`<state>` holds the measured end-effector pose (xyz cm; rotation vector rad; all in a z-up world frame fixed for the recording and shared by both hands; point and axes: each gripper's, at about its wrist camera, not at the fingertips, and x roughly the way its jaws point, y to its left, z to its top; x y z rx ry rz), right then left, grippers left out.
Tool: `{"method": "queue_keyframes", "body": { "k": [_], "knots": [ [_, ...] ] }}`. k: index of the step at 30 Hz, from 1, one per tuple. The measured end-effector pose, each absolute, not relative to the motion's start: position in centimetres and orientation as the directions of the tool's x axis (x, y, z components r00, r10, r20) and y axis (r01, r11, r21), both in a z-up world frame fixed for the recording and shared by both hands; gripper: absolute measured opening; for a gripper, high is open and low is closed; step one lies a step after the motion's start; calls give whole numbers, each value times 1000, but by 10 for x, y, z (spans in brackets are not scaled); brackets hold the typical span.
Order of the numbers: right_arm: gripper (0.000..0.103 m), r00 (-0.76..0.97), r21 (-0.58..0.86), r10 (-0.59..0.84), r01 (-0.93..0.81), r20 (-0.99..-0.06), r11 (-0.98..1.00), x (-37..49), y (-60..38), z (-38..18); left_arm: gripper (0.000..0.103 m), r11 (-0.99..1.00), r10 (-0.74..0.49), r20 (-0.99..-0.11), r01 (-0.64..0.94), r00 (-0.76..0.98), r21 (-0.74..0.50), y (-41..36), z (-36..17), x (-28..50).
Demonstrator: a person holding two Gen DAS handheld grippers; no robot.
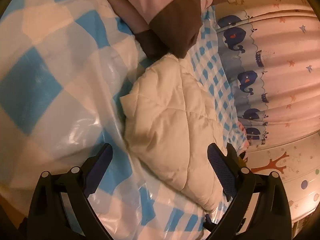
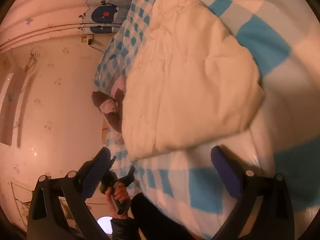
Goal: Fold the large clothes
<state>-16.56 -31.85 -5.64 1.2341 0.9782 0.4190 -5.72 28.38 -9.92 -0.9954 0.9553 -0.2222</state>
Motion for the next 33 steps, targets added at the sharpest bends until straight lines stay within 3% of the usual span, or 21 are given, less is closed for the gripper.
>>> {"method": "queue_keyframes", "body": {
  "k": [2,9,17,23,30,33],
  "knots": [
    [97,569,925,730,211,-380,316,-155,-321,-54,91,546,-562,-579,-260,591,-796,283,-102,-55],
    [97,607,916,699,141,-379,375,-134,-317,-21,92,503,-618,-456,-123,641,-855,271,-67,-86],
    [97,635,952,720,89,-281,293,-111,-322,-2,92,447,-732,-480,-191,483,-874,225,-111,-53],
    [97,621,950,735,51,-272,308,-90,-319,20,92,481,-685,-511,-204,520,-853,212,-121,-45],
    [97,605,955,751,57,-264,290,-101,-324,4,91,420,-640,-470,-235,608,-877,226,-110,-29],
    [97,592,944,745,94,-308,315,-118,-329,-10,91,459,-616,-430,-143,660,-877,222,-91,-40]
  ]
}}
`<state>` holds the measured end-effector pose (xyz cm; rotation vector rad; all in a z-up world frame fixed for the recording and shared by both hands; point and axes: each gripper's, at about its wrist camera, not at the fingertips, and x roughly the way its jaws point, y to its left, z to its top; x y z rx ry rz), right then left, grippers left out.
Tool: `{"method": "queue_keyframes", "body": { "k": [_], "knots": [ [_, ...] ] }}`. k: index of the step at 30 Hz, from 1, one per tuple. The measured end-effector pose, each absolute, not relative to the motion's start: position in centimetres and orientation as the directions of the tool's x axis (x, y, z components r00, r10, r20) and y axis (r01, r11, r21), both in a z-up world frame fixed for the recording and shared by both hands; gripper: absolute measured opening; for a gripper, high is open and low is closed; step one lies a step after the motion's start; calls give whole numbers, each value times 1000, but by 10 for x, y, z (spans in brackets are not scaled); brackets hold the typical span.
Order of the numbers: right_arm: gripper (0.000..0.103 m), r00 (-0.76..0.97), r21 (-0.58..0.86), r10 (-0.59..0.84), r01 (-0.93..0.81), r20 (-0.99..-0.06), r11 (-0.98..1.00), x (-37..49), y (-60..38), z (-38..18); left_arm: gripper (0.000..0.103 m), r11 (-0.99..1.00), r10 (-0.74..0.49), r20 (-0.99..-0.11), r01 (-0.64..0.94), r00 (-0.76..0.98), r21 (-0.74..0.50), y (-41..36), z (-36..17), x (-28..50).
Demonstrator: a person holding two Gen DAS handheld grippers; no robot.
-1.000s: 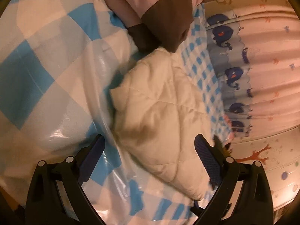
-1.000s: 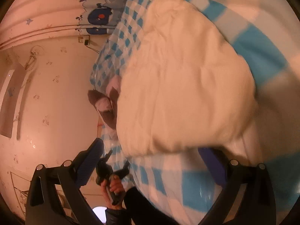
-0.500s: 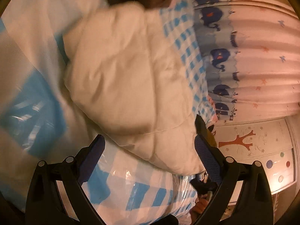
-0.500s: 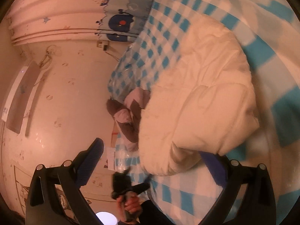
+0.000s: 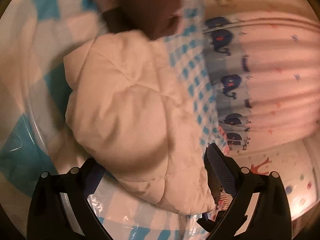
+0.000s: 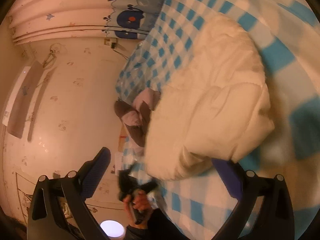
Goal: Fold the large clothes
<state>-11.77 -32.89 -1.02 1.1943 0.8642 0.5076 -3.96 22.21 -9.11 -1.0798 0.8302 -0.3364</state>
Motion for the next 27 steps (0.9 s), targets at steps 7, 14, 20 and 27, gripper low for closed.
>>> {"method": "queue_keyframes", "body": {
  "k": [7,14,20,27],
  "knots": [
    [97,555,884,689,254,-465,392,-150,-342,-55,91,555,-568,-531,-183,629,-811,220,-102,-33],
    [97,600,861,627,245,-496,446,-119,-348,-42,91,588,-536,-578,-219,615,-779,224,-105,-20],
    [64,607,843,602,248,-519,477,-108,-346,-54,61,607,-537,-588,-207,605,-767,227,-109,-6],
    [31,636,845,617,105,-463,525,-115,-347,-13,25,751,-486,-601,-48,635,-658,208,-50,-10]
  ]
}}
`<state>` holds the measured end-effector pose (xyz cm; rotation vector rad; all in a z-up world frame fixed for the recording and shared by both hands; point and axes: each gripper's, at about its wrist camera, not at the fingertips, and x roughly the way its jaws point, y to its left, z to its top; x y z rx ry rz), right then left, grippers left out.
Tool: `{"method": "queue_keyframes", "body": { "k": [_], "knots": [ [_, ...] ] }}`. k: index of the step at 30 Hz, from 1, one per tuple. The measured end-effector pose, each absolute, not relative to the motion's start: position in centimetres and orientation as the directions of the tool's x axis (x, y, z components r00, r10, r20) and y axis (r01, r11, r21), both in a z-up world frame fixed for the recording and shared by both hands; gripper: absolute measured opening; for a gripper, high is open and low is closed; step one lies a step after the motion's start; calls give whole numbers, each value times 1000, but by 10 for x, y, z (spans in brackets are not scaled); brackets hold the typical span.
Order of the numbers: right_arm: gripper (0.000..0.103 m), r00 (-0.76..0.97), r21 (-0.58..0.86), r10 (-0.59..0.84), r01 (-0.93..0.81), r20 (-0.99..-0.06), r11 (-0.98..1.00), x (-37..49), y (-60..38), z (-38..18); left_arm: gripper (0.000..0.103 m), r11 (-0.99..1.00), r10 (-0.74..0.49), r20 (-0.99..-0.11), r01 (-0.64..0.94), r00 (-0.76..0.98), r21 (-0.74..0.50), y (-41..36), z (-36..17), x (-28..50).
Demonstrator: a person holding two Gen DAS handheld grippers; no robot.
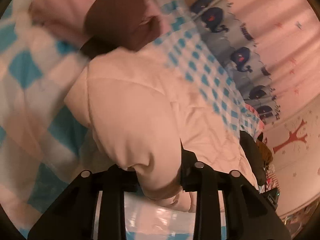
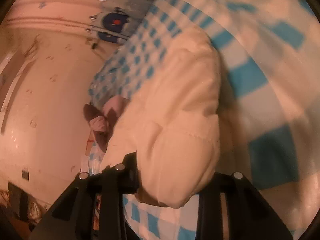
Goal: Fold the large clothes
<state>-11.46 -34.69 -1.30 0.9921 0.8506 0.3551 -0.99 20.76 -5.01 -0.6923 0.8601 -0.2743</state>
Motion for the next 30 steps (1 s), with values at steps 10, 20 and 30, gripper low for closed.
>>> {"method": "queue_keyframes", "body": {
  "k": [10,20,30],
  "knots": [
    [32,587,746,578,68,-567,662,-253,-341,30,26,772,-546,-581,94,604,-628,202,-6,-134],
    [74,587,505,258,306,-767,807,-301,-372,38,57,698,-553,-627,-106,549,-708,238,-69,-151],
    [80,716,79,140,-118,-684,990,-196,-183,107,77,622,-496,-585,-207,642,-755,280,-78,-152]
  ]
}}
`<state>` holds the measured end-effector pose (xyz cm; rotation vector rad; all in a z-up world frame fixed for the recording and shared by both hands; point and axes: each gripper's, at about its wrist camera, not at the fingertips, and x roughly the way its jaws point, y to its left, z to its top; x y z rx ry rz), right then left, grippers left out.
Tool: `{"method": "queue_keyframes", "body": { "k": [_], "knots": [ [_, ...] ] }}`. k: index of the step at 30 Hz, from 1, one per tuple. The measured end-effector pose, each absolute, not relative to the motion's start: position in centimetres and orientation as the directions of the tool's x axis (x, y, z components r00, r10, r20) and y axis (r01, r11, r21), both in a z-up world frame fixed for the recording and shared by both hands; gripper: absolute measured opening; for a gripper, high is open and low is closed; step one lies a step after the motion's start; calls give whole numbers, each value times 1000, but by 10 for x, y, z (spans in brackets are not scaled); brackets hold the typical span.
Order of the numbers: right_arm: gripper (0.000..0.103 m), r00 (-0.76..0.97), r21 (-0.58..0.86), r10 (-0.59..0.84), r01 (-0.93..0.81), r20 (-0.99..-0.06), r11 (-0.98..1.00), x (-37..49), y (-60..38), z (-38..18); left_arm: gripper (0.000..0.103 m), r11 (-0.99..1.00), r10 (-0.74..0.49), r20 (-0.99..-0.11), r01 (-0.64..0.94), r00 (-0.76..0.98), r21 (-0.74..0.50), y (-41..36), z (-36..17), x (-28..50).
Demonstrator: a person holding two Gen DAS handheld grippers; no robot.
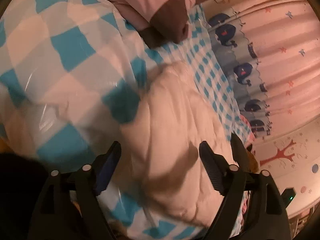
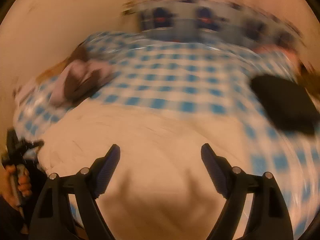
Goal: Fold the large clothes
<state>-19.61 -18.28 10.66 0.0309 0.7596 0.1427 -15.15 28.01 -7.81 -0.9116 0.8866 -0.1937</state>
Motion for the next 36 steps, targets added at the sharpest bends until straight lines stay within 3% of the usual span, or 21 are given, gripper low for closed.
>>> {"method": "queue_keyframes", "body": {
  "k": [2,4,5,7,10,15,17,19,21,28,31,32,36],
  "knots": [
    [80,702,60,152,-154,-696,986,-163,-151,91,77,587,-518,-583,-236,627,-775,279,-84,-142],
    [80,647,-41,68,-152,-760,987,-133,-126,49,75,609,-537,-572,-185,620,-771,269,-80,-137],
    [81,581,-94,22,-168,-814,981,-121,-117,17,57,625,-542,-572,-160,616,-764,260,-77,-133],
    [83,515,-77,29,-185,-856,980,-110,-113,-20,40,639,-564,-566,-117,600,-760,249,-73,-128],
    [83,520,-8,72,-150,-851,989,-115,-128,6,31,667,-550,-577,-97,604,-738,247,-67,-126],
    [91,666,-64,31,-119,-745,991,-105,-112,57,28,698,-512,-586,-94,629,-710,242,-63,-130],
    [91,622,-87,-7,-99,-783,991,-76,-109,38,25,719,-492,-584,-76,646,-690,238,-54,-133],
    [95,477,-135,-54,-136,-877,981,-43,-103,-20,24,722,-504,-566,-40,652,-690,235,-46,-134],
    [95,404,-47,7,-124,-915,991,-33,-114,-36,23,750,-485,-568,-17,665,-661,229,-34,-134],
    [95,599,-17,63,-126,-798,992,-115,-131,49,23,733,-500,-548,-10,670,-681,235,-37,-136],
    [97,501,-109,-2,-185,-865,977,-131,-118,-10,23,663,-541,-506,-29,671,-748,243,-49,-137],
    [97,543,-99,14,-179,-839,979,-136,-117,-20,23,649,-552,-501,-34,666,-760,242,-51,-137],
    [97,516,-4,74,-148,-854,989,-134,-127,3,22,665,-537,-507,-31,674,-746,239,-40,-139]
  ]
}}
